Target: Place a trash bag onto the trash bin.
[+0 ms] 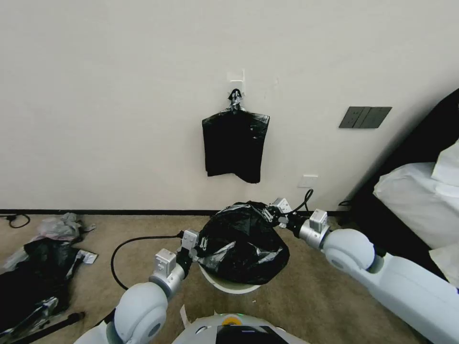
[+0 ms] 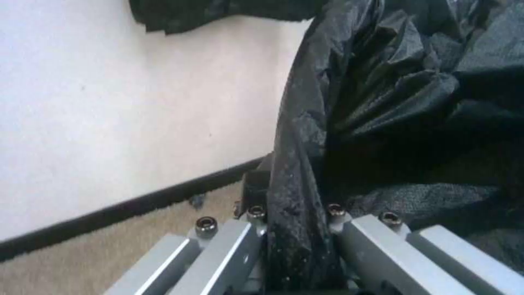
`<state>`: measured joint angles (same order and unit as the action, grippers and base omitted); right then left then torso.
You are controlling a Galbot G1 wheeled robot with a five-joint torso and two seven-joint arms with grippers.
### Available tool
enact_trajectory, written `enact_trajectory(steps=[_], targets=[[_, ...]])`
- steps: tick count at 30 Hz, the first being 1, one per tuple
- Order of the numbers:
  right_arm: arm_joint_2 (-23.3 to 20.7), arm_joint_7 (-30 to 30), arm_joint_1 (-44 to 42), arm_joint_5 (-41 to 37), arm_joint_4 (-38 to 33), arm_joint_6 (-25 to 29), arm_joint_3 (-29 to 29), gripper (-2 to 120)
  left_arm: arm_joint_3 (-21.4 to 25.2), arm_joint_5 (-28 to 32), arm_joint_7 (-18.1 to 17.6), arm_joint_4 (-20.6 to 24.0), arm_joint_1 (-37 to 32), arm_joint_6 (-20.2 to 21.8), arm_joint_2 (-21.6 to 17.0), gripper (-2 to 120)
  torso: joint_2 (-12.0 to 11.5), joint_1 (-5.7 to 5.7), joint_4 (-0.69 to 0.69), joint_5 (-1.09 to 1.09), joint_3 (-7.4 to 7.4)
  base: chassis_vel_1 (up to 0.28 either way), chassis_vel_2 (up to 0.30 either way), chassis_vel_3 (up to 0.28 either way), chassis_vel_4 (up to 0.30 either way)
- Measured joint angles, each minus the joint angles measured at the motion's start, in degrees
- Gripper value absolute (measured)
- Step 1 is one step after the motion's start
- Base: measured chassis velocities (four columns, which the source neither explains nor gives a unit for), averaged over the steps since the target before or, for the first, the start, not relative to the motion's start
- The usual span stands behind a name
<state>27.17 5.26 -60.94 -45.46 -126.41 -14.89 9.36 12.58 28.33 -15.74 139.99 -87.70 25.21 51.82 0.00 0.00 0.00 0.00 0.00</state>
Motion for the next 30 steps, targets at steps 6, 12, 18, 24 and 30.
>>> enact_trajectory(steps=[6,12,18,24,30], targets=[[-1.43,3.99,3.28,-0.76,3.44,0.22,-3.47,0,0.09,-3.24,3.02,0.01,-0.81,-2.44,0.10,1,0.00,0.00,0.00,0.00,0.00,0.000,0.000,0.000,0.000],[-1.76,7.53,7.66,2.61,7.91,3.58,-10.54,0,0.04,-6.23,5.74,0.02,-1.43,-4.43,0.10,1,0.00,0.00,-0.01,0.00,0.00,0.000,0.000,0.000,0.000],[-2.04,11.49,11.34,6.42,11.66,7.41,-15.65,0,-0.28,-8.12,8.11,0.26,-2.80,-5.78,0.10,1,0.00,0.00,0.00,0.00,0.00,0.000,0.000,0.000,0.000],[-2.04,13.59,12.76,9.39,13.83,9.95,-17.92,0,-0.40,-8.89,8.85,0.44,-3.28,-6.21,0.01,1,0.00,0.00,0.00,0.00,0.00,0.000,0.000,0.000,0.000],[-2.22,14.40,11.19,11.27,14.17,11.27,-17.08,0,-0.45,-8.87,8.71,0.45,-3.94,-6.24,0.54,1,0.00,0.00,0.00,0.00,0.00,0.000,0.000,0.000,0.000]])
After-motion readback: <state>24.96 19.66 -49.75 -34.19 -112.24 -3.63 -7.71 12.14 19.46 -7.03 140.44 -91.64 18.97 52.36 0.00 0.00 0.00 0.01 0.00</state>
